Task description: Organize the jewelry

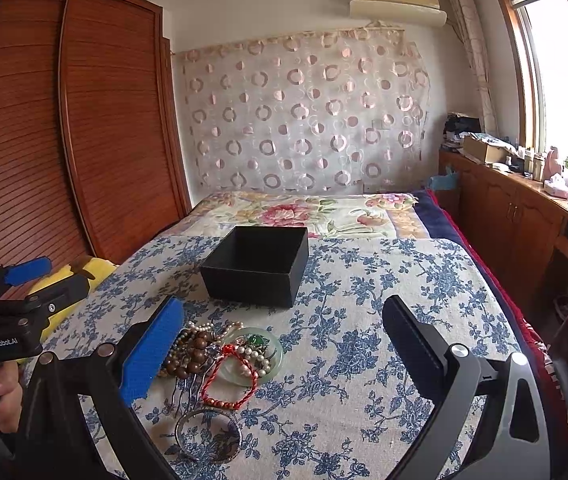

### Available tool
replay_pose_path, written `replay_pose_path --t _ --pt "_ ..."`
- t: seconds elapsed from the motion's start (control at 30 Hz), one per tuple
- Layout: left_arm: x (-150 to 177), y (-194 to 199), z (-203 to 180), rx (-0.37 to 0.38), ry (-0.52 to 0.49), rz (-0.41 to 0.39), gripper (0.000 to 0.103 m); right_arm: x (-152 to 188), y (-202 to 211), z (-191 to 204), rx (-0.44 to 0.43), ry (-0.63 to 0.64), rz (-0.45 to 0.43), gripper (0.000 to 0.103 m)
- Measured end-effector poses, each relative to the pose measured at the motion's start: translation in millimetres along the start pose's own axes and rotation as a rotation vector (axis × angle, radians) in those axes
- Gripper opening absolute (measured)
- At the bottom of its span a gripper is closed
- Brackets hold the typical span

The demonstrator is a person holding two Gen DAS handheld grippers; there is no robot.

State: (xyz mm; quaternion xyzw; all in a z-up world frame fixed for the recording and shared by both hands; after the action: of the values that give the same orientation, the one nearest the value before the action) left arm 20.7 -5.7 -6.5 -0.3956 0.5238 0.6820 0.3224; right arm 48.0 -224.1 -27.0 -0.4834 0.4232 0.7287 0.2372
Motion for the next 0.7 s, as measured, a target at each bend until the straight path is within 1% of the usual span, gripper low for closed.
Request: replay_pose_path --t 0.37,0.7 --pt "-5.1 1.2 -2.6 0.0 0.0 -0.003 0.096 -2.6 0.3 2.1 -0.001 0.001 -0.002 0.101" --pt "-1.5 0.9 0.2 0.001 0.003 -0.003 0.096 -2.7 0.8 2.2 -0.002 -0.001 -0.004 0.1"
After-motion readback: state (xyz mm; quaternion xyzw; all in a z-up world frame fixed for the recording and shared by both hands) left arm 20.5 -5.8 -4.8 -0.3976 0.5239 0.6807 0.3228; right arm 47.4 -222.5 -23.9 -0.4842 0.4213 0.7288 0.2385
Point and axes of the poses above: each gripper's, at about its wrist camera, not at the fingertips, and y roughly against the way its jaws point, z to its left, x to its underside, the point moved 3 cm from there along -y, roughly the way its jaws point, and after that the axes turned 15 degrees about -x, right-handed, at the moved point
